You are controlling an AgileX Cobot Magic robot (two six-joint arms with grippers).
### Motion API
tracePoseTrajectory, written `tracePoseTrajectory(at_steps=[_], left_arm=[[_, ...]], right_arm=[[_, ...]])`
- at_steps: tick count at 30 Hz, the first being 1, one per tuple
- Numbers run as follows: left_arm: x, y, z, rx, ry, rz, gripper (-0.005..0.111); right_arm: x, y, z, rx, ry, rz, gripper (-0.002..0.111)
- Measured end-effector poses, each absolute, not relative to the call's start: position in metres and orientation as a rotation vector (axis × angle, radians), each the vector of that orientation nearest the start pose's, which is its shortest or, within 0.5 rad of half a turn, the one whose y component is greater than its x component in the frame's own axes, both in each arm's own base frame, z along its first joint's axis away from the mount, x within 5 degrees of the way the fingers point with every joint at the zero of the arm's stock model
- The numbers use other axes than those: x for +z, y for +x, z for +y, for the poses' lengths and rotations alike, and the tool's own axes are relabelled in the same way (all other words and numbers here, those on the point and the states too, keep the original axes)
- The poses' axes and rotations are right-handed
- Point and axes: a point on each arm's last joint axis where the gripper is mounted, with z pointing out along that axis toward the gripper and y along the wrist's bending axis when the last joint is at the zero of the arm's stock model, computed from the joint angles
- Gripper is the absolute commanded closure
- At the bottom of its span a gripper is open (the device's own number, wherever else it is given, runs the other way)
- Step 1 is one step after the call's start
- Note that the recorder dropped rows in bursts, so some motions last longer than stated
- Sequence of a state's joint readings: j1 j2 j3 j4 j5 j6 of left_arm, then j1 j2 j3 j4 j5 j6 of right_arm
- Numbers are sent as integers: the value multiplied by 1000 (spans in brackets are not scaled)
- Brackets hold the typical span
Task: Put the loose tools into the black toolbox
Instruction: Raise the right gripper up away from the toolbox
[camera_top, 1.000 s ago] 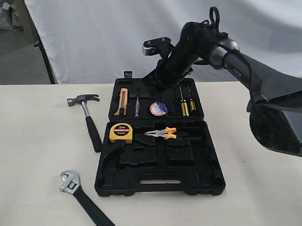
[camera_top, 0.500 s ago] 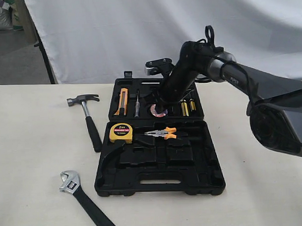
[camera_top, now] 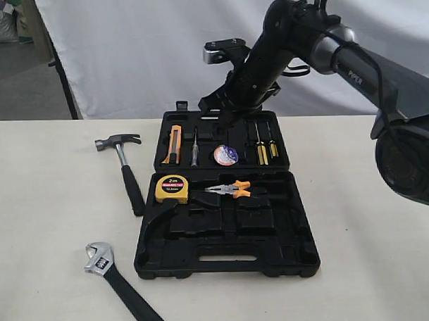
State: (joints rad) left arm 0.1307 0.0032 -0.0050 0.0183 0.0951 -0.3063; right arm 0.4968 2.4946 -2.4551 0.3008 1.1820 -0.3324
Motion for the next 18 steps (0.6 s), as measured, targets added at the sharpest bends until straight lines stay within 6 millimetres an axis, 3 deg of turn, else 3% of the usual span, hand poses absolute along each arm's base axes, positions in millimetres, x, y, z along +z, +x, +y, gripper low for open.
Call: tracePoseTrajectory(at_steps=[18], left_arm=[[206,56,8,-122,-329,1543,106]], right_arm=[[236,440,289,752,-1135,2409,109]])
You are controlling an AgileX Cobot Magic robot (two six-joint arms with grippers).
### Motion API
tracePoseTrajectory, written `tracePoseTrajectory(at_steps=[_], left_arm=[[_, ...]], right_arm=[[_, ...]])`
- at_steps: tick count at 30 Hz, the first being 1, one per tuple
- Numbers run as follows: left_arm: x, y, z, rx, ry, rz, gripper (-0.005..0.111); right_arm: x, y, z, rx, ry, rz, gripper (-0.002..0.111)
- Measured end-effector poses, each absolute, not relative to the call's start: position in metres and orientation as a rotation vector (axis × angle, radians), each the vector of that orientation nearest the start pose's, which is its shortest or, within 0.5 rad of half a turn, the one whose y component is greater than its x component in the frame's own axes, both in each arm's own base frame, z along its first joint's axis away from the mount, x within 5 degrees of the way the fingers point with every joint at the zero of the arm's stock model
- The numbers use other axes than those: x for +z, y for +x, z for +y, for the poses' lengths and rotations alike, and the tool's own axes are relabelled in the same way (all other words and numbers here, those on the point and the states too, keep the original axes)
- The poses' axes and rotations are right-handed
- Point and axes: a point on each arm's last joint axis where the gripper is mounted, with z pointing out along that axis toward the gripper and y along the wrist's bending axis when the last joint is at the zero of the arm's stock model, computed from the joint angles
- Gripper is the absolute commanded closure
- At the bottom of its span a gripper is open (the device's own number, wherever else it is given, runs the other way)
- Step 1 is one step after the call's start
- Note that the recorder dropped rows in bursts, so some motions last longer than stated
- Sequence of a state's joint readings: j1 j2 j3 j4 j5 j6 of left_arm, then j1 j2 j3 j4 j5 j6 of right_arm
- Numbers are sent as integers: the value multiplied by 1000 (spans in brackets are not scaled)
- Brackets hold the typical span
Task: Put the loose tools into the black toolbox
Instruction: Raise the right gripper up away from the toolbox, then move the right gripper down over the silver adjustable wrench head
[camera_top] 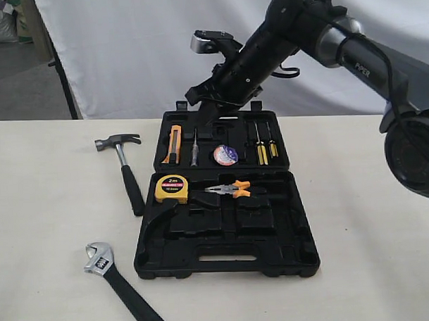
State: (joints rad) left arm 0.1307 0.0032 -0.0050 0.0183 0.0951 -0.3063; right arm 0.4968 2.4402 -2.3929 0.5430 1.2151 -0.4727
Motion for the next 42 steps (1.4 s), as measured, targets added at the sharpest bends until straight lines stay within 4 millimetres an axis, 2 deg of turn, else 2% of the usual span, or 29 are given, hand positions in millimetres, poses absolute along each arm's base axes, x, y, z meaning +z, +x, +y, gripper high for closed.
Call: tracePoseTrajectory(at_steps=[7,15,18,22,25,29,34,38,42], left_arm=[[206,56,8,-122,-329,1543,106],[206,56,8,-122,-329,1543,106],[206,56,8,-122,-329,1543,106],[206,56,8,-122,-329,1543,106],[206,56,8,-122,-329,1543,106],[206,56,8,-122,-329,1543,106],[206,56,8,-122,-329,1543,106],[206,56,8,-122,-329,1543,106],[206,56,8,-122,-329,1543,106]], right_arm=[[232,417,282,835,-1201,2446,109],[229,377,254,745,-1134,2414,109],[232,359,246,752,-1174,2328,109],[238,336,247,917,-1283,2158,109],[244,326,256,1083,-1281,2056,109],[249,312,275,1203,-1280,1991,109],[235,287,308,1267,-1391,1968,109],[219,268,334,1254,-1451,1973,109],[203,255,354,1112,-1500,1977,108]])
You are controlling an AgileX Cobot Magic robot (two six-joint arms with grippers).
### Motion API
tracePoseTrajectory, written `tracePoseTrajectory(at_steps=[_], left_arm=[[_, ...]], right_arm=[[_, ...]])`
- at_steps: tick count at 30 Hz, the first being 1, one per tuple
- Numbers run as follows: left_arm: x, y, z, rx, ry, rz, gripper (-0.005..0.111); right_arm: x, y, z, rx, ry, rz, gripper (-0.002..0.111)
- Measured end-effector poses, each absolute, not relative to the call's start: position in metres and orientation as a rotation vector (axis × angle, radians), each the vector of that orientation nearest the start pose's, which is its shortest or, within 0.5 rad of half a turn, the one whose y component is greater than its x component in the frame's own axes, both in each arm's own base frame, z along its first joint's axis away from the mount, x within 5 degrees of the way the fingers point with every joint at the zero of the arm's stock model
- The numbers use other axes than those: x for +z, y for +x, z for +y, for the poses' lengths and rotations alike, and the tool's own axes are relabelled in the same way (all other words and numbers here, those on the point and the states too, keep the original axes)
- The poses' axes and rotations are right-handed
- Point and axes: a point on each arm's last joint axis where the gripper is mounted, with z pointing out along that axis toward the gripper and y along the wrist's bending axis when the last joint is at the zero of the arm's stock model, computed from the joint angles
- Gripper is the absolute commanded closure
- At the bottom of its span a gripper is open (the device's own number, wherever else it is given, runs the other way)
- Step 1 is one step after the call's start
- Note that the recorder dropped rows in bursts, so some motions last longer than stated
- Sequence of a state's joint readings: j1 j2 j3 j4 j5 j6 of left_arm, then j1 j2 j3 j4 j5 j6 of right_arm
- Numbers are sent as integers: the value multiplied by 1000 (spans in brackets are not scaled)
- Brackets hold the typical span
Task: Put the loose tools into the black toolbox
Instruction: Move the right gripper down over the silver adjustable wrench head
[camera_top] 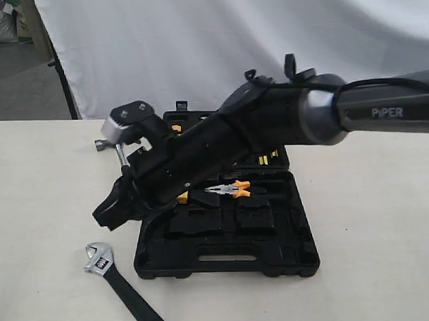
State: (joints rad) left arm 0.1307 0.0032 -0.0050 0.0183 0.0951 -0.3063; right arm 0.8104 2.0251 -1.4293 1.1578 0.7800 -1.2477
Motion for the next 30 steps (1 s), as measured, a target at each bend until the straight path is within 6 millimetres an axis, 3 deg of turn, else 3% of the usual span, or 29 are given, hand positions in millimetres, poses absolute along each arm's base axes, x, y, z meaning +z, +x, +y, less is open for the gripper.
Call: tracePoseTrajectory(at_steps=[7,13,14,16,17,19,30], left_arm=[[206,56,8,-122,-329,1543,106],[206,56,8,-122,-329,1543,106],[206,56,8,-122,-329,1543,106],[206,56,8,-122,-329,1543,106],[206,56,8,-122,-329,1543,106],[206,56,8,-122,-329,1543,106],[206,56,8,-122,-329,1543,106]], right_arm=[[187,234,380,724,-1534,1974,108],[156,221,402,605,-1492,1984,108],[155,219,404,600,-1490,1976,102],[150,216,410,582,-1465,1952,78],[148,215,411,580,-1468,1949,61],[143,215,414,578,-1474,1955,44],[120,216,427,600,-1580,2035,43]])
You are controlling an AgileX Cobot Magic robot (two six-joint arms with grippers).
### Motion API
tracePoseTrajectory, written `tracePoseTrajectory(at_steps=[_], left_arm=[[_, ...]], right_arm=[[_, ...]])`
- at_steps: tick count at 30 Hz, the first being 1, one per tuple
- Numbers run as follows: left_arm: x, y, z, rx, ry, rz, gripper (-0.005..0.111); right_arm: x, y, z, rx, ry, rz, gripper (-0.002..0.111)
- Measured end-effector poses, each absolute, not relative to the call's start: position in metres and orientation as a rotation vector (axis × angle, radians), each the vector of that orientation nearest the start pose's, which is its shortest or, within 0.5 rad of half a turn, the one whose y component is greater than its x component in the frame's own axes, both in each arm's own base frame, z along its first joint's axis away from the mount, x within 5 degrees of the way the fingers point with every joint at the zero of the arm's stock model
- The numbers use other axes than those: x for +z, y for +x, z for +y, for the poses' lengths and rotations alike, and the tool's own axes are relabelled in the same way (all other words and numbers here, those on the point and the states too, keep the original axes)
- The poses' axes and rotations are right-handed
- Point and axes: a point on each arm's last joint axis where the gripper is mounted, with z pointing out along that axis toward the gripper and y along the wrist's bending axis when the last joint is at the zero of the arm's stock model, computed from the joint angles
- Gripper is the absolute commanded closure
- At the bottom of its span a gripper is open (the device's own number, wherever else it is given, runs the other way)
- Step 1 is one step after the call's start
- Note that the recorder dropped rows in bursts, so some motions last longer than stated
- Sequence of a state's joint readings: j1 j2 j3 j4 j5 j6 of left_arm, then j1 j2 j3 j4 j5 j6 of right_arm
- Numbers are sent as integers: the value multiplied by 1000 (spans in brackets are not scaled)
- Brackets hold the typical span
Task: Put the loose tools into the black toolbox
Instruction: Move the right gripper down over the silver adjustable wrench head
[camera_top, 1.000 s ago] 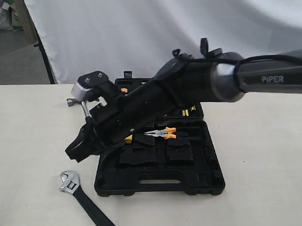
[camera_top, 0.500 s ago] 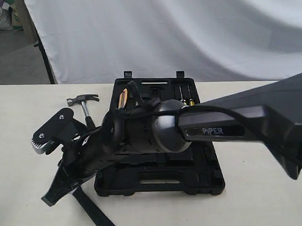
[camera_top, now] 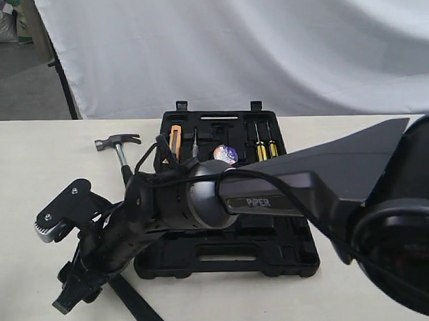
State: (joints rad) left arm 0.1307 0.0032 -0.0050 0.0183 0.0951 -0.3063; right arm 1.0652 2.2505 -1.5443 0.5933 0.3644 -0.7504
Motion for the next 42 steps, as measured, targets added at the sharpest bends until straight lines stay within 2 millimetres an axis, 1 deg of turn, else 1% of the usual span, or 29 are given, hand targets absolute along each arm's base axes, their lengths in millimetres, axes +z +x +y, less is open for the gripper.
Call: tracePoseTrajectory(at_steps=[2,4,7,9,11,12,14,16,18,20,23,26,29,33,37,39,42], left_arm=[[206,56,8,-122,-329,1543,106],[206,56,8,-122,-329,1543,106],[206,56,8,-122,-329,1543,106],[206,56,8,-122,-329,1543,106],[206,56,8,-122,-329,1543,106],[206,56,8,-122,-329,1543,106],[206,56,8,-122,-329,1543,106],[206,56,8,-122,-329,1543,106],[206,56,8,-122,-329,1543,106],[206,56,8,-122,-329,1543,106],[206,56,8,-122,-329,1543,106],[206,56,8,-122,-329,1543,106],[206,56,8,-122,-329,1543,106],[206,56,8,-122,-329,1543,106],[206,56,8,-122,-329,1543,106],[206,56,8,-122,-329,1543,106],[206,56,8,-122,-329,1543,106]], right_arm=[[118,218,430,586,-1585,2039,43],[123,224,433,572,-1589,2052,43],[140,235,436,563,-1562,2082,43],[143,240,435,553,-1556,2101,43],[136,240,433,542,-1576,2137,43],[125,239,432,527,-1600,2167,43],[113,239,432,509,-1621,2185,43],[112,240,433,510,-1617,2185,43],[111,240,433,510,-1617,2186,49],[111,240,433,507,-1624,2182,60],[111,239,432,503,-1635,2187,80],[111,236,433,505,-1656,2193,96],[111,228,436,509,-1682,2187,109],[118,211,439,517,-1760,2192,109],[128,196,434,517,-1855,2225,109],[139,194,432,522,-1872,2226,109],[164,190,427,538,-1887,2209,109]])
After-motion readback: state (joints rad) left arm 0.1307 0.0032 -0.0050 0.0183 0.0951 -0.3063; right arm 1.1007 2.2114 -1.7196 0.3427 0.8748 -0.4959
